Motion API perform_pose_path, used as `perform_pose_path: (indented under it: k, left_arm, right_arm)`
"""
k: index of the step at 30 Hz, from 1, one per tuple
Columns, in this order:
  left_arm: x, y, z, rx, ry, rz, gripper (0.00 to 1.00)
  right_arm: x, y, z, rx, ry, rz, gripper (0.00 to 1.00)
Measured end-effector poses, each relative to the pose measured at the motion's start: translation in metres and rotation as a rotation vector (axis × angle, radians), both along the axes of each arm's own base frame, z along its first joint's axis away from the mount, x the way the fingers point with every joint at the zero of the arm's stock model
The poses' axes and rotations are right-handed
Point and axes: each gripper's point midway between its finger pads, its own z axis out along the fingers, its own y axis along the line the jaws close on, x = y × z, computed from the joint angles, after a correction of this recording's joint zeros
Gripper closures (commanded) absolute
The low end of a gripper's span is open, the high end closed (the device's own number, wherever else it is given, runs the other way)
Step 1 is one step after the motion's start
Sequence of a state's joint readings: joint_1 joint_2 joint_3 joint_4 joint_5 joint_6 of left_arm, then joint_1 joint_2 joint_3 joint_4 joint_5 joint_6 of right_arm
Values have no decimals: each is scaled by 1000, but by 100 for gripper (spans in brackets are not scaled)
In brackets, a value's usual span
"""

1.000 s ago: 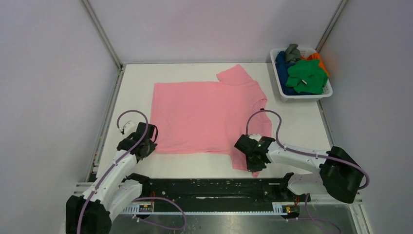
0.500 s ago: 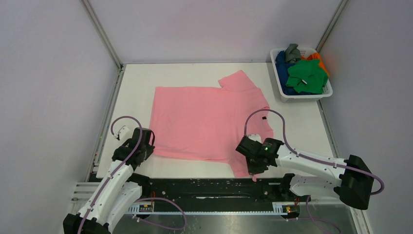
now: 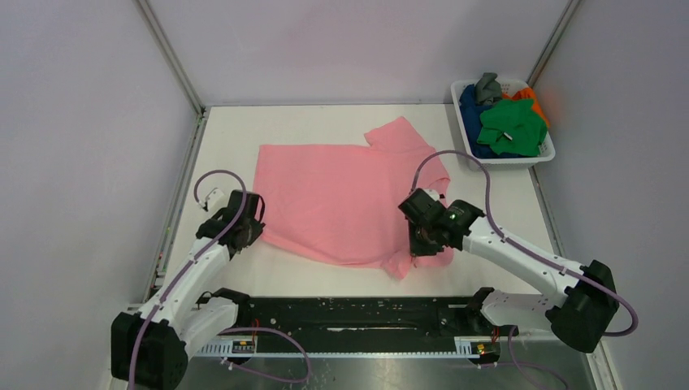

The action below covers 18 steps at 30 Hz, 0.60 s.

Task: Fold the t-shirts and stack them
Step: Fold the flattened tshirt in 1/3 of the way

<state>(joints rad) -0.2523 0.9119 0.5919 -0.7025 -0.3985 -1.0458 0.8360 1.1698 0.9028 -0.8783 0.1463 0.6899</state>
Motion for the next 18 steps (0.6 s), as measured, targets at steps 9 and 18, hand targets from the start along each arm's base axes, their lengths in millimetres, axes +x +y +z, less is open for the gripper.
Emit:
perform_pose_path:
  k: [9,18]
  left_arm:
    - [36,1,13,10,4,20,100]
    - [61,14,17,5,23,55,100]
  right_arm:
    - [51,-17,17,-13,-35,-110,100]
    - [96,-19,21,-36,4,-148,99]
